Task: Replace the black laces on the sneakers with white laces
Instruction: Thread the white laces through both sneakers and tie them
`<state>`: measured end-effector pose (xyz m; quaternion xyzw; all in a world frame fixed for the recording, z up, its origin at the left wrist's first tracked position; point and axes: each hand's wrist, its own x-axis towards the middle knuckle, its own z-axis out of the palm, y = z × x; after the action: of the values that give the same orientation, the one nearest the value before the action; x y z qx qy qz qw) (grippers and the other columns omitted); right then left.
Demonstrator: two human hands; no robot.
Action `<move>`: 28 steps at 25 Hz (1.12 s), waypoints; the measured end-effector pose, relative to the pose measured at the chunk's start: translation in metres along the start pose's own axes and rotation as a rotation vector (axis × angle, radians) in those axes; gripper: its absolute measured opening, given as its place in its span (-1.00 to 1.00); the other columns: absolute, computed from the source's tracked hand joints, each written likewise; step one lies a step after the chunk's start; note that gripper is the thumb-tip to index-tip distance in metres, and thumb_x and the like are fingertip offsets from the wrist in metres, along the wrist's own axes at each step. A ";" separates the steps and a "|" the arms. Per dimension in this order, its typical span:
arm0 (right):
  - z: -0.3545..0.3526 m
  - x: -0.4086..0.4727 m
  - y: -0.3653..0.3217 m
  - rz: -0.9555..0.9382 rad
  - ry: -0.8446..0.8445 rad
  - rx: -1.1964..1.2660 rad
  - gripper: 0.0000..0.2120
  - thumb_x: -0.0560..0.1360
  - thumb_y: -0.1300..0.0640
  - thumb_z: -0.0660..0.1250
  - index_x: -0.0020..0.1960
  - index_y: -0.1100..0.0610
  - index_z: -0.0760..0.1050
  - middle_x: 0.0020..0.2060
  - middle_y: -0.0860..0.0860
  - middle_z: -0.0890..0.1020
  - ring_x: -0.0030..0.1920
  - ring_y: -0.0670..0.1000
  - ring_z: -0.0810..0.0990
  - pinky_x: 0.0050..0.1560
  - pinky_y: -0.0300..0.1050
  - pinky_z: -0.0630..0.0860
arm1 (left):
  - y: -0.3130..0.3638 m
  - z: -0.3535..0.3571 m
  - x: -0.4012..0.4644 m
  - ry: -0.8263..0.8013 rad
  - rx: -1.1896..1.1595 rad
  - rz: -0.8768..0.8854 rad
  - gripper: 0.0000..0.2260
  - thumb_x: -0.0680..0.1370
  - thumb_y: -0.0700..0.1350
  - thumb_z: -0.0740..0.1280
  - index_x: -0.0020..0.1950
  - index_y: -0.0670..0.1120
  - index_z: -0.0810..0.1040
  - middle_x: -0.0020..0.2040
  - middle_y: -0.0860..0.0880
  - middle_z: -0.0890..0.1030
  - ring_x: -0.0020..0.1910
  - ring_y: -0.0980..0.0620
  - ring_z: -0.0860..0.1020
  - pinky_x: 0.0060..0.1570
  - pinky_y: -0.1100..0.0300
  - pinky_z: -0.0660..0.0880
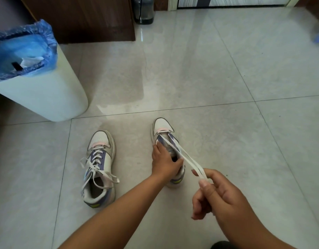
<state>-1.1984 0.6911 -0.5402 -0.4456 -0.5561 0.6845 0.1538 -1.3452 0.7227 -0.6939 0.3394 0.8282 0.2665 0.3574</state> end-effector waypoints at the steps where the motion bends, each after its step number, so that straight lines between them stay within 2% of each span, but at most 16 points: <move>1: -0.001 0.000 -0.003 -0.010 0.003 0.023 -0.84 0.57 0.23 0.13 0.03 0.15 0.48 -0.49 0.15 0.54 -0.48 0.10 0.54 -0.40 -0.15 0.50 | -0.001 -0.002 -0.002 -0.019 0.019 0.002 -0.17 0.46 0.06 0.38 0.52 -0.20 -0.03 0.44 -0.14 0.14 0.44 -0.12 0.14 0.37 0.11 0.17; 4: 0.000 -0.004 -0.002 0.004 0.000 0.028 -0.88 0.59 0.15 0.19 0.02 0.17 0.45 -0.51 0.16 0.54 -0.49 0.10 0.54 -0.41 -0.15 0.50 | -0.006 -0.006 -0.012 -0.064 0.092 0.017 -0.18 0.45 0.08 0.38 0.51 -0.19 -0.01 0.42 -0.13 0.17 0.42 -0.12 0.17 0.33 0.08 0.23; 6: 0.002 -0.006 0.005 0.026 -0.019 -0.032 -0.83 0.51 0.03 0.19 0.02 0.09 0.44 -0.49 0.13 0.56 -0.45 0.09 0.56 -0.34 -0.05 0.55 | -0.008 -0.018 -0.010 -0.149 0.103 -0.055 -0.17 0.43 0.07 0.41 0.51 -0.18 0.01 0.40 -0.15 0.18 0.41 -0.14 0.20 0.35 0.06 0.25; 8: 0.002 -0.005 0.011 0.023 -0.008 -0.094 -0.87 0.52 0.01 0.16 0.01 -0.05 0.45 -0.47 0.12 0.57 -0.42 0.09 0.57 -0.28 0.00 0.56 | -0.006 -0.035 -0.002 -0.217 0.032 -0.132 -0.29 0.44 0.00 0.40 0.47 -0.15 0.14 0.36 -0.15 0.27 0.34 -0.13 0.31 0.31 0.04 0.34; 10: 0.002 -0.005 0.015 0.011 -0.006 -0.119 -0.87 0.48 -0.02 0.14 -0.07 -0.19 0.45 -0.46 0.11 0.57 -0.40 0.08 0.58 -0.27 -0.08 0.54 | -0.003 -0.054 0.002 -0.194 -0.084 -0.145 -0.50 0.51 -0.06 0.30 0.41 -0.14 0.27 0.30 -0.12 0.39 0.20 -0.07 0.43 0.19 0.09 0.43; 12: 0.004 -0.006 0.017 0.013 -0.001 -0.111 -0.87 0.50 -0.01 0.14 -0.06 -0.18 0.44 -0.45 0.12 0.58 -0.40 0.09 0.58 -0.27 -0.09 0.53 | -0.005 -0.062 -0.001 -0.162 -0.106 -0.162 -0.59 0.56 -0.07 0.23 0.38 -0.15 0.31 0.25 -0.10 0.43 0.12 -0.05 0.46 0.10 0.14 0.42; 14: 0.006 -0.008 0.015 0.050 -0.017 -0.078 -0.91 0.60 0.09 0.14 0.04 -0.01 0.41 -0.46 0.12 0.57 -0.41 0.10 0.57 -0.30 -0.07 0.53 | -0.002 -0.058 -0.008 -0.177 -0.071 -0.194 -0.54 0.54 0.00 0.27 0.36 -0.16 0.30 0.27 -0.12 0.39 0.15 -0.08 0.44 0.09 0.15 0.40; 15: 0.007 -0.009 0.014 0.083 -0.038 -0.053 -0.91 0.61 0.17 0.13 0.05 0.09 0.40 -0.48 0.12 0.56 -0.44 0.10 0.56 -0.35 -0.10 0.51 | 0.001 -0.052 -0.011 -0.175 -0.013 -0.187 -0.47 0.51 0.06 0.32 0.37 -0.16 0.28 0.31 -0.12 0.35 0.23 -0.10 0.41 0.15 0.13 0.38; 18: 0.011 -0.011 0.013 0.208 -0.167 -0.023 -0.86 0.61 0.26 0.11 -0.06 0.30 0.39 -0.54 0.19 0.49 -0.57 0.11 0.49 -0.55 -0.25 0.40 | 0.007 -0.018 -0.014 -0.019 0.258 -0.057 -0.15 0.37 0.29 0.38 0.46 -0.16 0.14 0.41 -0.11 0.24 0.41 -0.11 0.25 0.33 0.02 0.28; 20: 0.014 -0.012 0.003 0.244 -0.224 0.059 -0.78 0.62 0.21 0.12 -0.15 0.29 0.40 -0.55 0.20 0.47 -0.58 0.09 0.47 -0.56 -0.24 0.38 | 0.005 0.002 -0.014 0.101 0.310 0.027 -0.05 0.37 0.32 0.36 0.50 -0.21 0.04 0.46 -0.13 0.18 0.46 -0.10 0.17 0.36 0.05 0.25; 21: 0.013 -0.012 0.000 0.211 -0.214 0.103 -0.74 0.61 0.14 0.15 -0.18 0.25 0.42 -0.56 0.18 0.46 -0.57 0.09 0.46 -0.54 -0.23 0.39 | 0.004 0.008 -0.011 0.110 0.287 0.035 -0.04 0.39 0.29 0.36 0.52 -0.23 -0.01 0.50 -0.14 0.12 0.49 -0.09 0.11 0.37 0.07 0.22; 24: 0.010 -0.016 -0.008 0.055 -0.130 0.135 -0.78 0.45 0.02 0.19 -0.29 0.09 0.47 -0.57 0.11 0.46 -0.56 0.08 0.45 -0.47 -0.22 0.39 | 0.000 0.020 -0.005 0.069 0.306 0.036 -0.11 0.49 0.18 0.32 0.54 -0.21 -0.13 0.55 -0.14 -0.05 0.53 -0.05 -0.05 0.40 0.14 0.16; 28: 0.008 -0.020 -0.003 -0.020 -0.150 -0.019 -0.77 0.44 -0.16 0.19 -0.24 -0.03 0.47 -0.56 0.06 0.50 -0.52 -0.03 0.47 -0.39 -0.29 0.38 | -0.003 0.019 0.000 0.017 0.242 0.054 -0.17 0.52 0.11 0.32 0.55 -0.17 -0.13 0.56 -0.09 -0.09 0.54 -0.01 -0.08 0.42 0.16 0.08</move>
<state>-1.1943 0.6724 -0.5287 -0.3888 -0.5772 0.7090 0.1142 -1.3318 0.7247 -0.7078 0.4001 0.8478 0.1772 0.2996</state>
